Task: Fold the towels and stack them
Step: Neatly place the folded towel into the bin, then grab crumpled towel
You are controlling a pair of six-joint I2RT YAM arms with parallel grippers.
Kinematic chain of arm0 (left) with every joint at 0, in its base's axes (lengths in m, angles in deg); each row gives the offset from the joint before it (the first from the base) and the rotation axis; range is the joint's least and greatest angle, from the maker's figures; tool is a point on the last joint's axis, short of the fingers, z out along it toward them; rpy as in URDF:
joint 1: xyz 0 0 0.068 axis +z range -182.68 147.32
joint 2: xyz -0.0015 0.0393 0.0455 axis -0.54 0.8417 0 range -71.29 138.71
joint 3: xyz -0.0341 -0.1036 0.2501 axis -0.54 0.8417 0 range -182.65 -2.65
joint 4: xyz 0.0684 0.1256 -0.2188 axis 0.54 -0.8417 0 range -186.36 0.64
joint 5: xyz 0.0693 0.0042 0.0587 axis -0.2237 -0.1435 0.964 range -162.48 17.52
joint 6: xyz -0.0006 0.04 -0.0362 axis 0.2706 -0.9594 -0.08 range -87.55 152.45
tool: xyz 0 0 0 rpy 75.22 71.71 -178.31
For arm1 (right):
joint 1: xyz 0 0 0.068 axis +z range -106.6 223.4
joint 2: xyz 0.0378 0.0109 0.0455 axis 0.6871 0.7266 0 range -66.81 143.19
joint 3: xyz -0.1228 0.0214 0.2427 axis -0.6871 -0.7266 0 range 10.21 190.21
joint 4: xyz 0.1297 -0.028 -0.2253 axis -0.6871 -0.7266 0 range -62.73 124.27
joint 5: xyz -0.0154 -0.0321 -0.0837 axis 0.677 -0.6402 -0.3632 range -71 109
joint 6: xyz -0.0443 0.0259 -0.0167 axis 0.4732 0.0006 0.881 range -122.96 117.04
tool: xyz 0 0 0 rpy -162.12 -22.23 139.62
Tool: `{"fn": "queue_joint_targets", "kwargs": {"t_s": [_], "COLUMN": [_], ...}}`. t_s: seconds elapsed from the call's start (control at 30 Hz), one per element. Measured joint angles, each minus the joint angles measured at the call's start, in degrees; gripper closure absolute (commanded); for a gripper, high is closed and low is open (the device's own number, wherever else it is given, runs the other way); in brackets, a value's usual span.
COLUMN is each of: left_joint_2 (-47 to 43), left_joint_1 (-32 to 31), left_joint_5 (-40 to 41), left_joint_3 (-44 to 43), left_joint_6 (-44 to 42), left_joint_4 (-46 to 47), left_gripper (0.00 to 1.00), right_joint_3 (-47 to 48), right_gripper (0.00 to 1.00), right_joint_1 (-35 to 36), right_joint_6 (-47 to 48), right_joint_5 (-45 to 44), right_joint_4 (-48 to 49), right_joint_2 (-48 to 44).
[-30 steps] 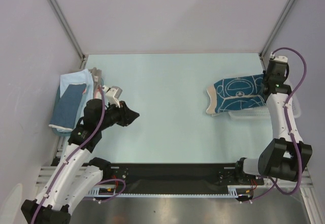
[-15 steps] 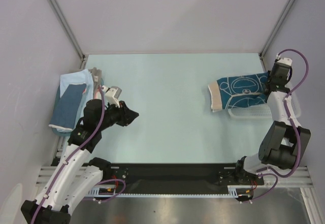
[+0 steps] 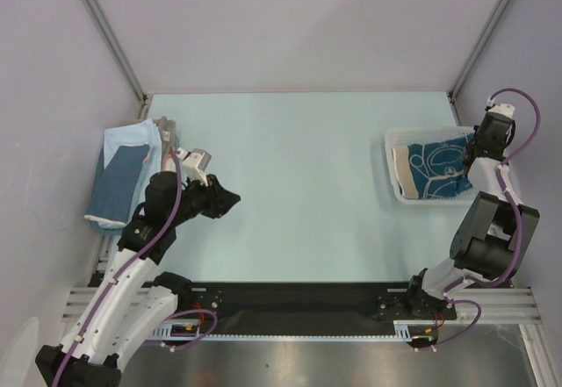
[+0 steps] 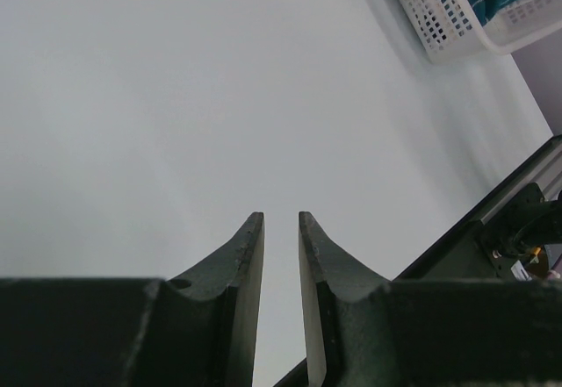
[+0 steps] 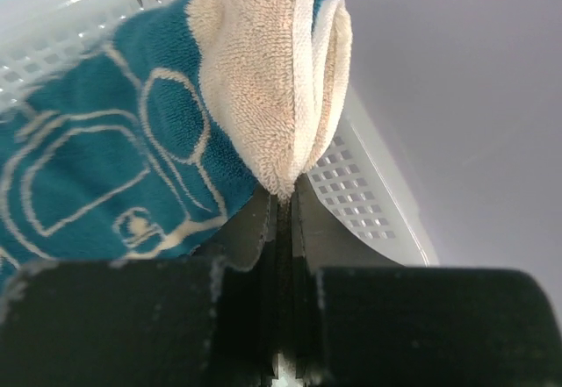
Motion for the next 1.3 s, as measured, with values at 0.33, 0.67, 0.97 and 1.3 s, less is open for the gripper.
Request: {"fn": "queue_joint_targets", "kwargs": {"t_s": [0.33,0.67,0.97,1.3], "left_joint_2": [0.1,0.3,-0.4,7.7], "left_joint_1": [-0.1,-0.1,-0.1,6.2], "left_joint_5": [0.0,0.5,7.7,23.7], "left_joint_3": [0.0,0.0,0.0,-10.9], "left_joint_6": [0.0,0.0,0.1,3.3], "left_joint_4": [0.0,-0.1,-1.3,-7.8], "left_gripper": [0.69,0.64,0.61,0.55], "right_joint_3": [0.2,7.0,13.9,-1.2], "right_gripper": [0.00,0.00,0.00,0.00], "right_joint_1": [-0.1,4.8,27.9,53.2], "right_joint_6": [-1.3,-14.3,-25.8,-31.8], "right_joint_5": [-1.3,-5.2,-6.3,-4.2], "right_joint_4": [0.9,-5.0,-10.7,-8.3], "right_joint_2": [2.8,-1.6,-13.2,-11.1]}}
